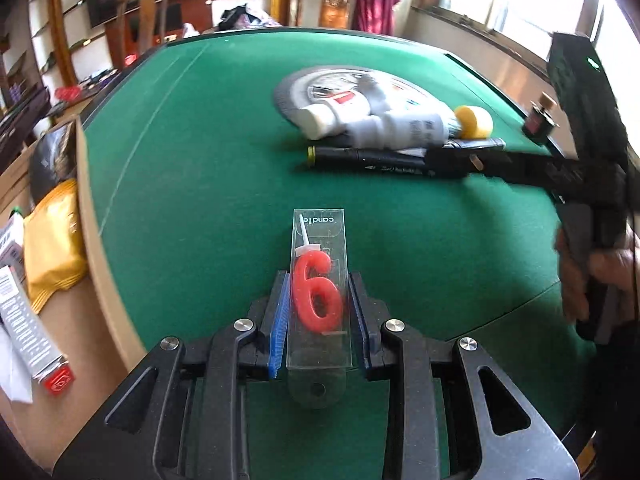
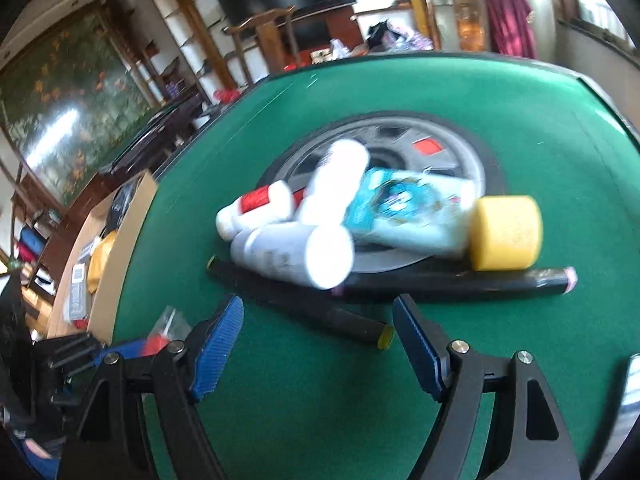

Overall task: Organize objects
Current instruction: 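Grasp the black yellow-capped marker with the right gripper while the left holds the candle, then carry the candle package and marker over the cardboard box with both grippers, then lower the candle package and marker into the cardboard box and open both grippers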

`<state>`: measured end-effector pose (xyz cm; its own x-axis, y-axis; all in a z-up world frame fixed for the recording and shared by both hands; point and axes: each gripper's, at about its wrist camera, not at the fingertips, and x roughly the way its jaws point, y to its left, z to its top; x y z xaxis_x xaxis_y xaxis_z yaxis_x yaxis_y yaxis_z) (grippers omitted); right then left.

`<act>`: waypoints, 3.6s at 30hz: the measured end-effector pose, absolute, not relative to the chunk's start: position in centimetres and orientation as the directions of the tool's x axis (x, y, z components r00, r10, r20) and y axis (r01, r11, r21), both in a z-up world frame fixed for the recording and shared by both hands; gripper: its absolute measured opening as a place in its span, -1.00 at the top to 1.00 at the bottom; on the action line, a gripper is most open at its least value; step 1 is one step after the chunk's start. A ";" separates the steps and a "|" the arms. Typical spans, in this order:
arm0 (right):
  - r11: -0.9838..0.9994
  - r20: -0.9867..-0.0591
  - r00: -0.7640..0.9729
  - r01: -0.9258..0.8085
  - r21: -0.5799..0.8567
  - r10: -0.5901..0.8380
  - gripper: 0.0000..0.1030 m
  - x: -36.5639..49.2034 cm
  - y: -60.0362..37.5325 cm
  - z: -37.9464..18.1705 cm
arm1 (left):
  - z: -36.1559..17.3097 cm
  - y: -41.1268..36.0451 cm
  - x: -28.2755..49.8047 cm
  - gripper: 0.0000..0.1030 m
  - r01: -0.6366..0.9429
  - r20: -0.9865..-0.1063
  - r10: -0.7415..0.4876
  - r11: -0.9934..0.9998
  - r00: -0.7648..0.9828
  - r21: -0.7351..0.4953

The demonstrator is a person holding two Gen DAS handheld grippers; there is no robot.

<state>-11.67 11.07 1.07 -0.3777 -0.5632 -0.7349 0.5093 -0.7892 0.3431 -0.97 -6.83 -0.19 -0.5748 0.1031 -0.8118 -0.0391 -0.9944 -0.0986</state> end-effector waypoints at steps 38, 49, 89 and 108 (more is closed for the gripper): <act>-0.758 -0.660 -0.450 0.580 0.297 -0.602 0.75 -5.6 6.3 4.2 | 4.0 -9.1 0.7 0.47 0.027 -0.710 0.080 -0.990 -0.699 -0.137; -0.703 -0.641 -0.393 0.623 0.342 -0.660 0.75 -3.1 1.4 4.7 | 6.2 -14.8 4.2 0.47 0.135 -0.659 0.002 -0.979 -0.752 -0.156; -0.597 -0.735 -0.284 0.777 0.200 -0.615 0.75 -1.4 -20.4 3.8 | 2.0 -29.9 10.0 0.46 0.469 -0.719 -0.206 -0.863 -0.664 -0.187; -0.621 -0.769 -0.227 0.738 0.265 -0.598 0.74 -4.6 -21.9 2.3 | 2.0 -30.9 9.8 0.45 0.507 -0.725 -0.226 -0.840 -0.651 -0.193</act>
<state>-4.60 -21.90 2.28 -0.2270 -0.5980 -0.7687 0.7379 -0.6207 0.2650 9.75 -30.95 1.95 -0.6507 -0.2264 -0.7248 0.5070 -0.8401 -0.1928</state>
